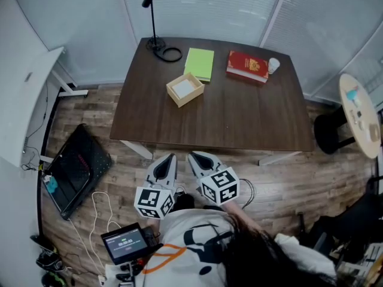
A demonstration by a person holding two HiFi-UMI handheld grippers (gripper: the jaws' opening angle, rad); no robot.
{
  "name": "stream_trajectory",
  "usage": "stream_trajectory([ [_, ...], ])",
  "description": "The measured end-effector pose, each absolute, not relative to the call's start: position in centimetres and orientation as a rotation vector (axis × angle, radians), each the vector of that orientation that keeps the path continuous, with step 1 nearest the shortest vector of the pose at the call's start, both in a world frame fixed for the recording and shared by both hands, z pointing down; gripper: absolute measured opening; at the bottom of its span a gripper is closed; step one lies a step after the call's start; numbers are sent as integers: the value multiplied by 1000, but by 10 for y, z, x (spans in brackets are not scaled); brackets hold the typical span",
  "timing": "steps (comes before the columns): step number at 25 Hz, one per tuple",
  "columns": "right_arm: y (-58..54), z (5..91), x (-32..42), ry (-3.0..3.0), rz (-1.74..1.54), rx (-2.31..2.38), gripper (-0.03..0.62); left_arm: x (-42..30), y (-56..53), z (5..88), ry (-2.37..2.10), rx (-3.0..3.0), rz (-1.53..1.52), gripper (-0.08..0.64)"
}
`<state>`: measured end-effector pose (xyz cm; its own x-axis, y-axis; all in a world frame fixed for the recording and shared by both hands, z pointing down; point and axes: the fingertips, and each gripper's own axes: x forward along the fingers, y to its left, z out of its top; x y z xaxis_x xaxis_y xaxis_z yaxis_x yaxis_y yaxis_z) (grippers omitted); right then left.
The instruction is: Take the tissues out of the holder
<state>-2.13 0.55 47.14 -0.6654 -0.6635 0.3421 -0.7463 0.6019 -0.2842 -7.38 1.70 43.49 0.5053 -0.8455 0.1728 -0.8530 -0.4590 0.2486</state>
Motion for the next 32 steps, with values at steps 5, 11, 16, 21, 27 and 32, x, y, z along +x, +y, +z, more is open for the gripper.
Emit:
stream_trajectory([
  [5, -19, 474, -45, -2603, 613, 1214, 11, -92, -9, 435, -1362, 2495, 35, -2],
  [11, -34, 483, -48, -2540, 634, 1284, 11, -107, -32, 447, -1303, 2485, 33, -2],
  [16, -38, 495, -38, -2486, 708, 1326, 11, -100, -40, 453, -1252, 2472, 20, -2],
  [21, -44, 501, -34, -2477, 778, 1321, 11, -96, -48, 466, -1237, 2434, 40, -2],
  [27, -75, 514, -17, -2471, 808, 1297, 11, -88, -75, 473, -1274, 2405, 56, -2],
  [32, -120, 516, 0, -2488, 784, 1254, 11, -77, -113, 469, -1336, 2388, 41, -2],
])
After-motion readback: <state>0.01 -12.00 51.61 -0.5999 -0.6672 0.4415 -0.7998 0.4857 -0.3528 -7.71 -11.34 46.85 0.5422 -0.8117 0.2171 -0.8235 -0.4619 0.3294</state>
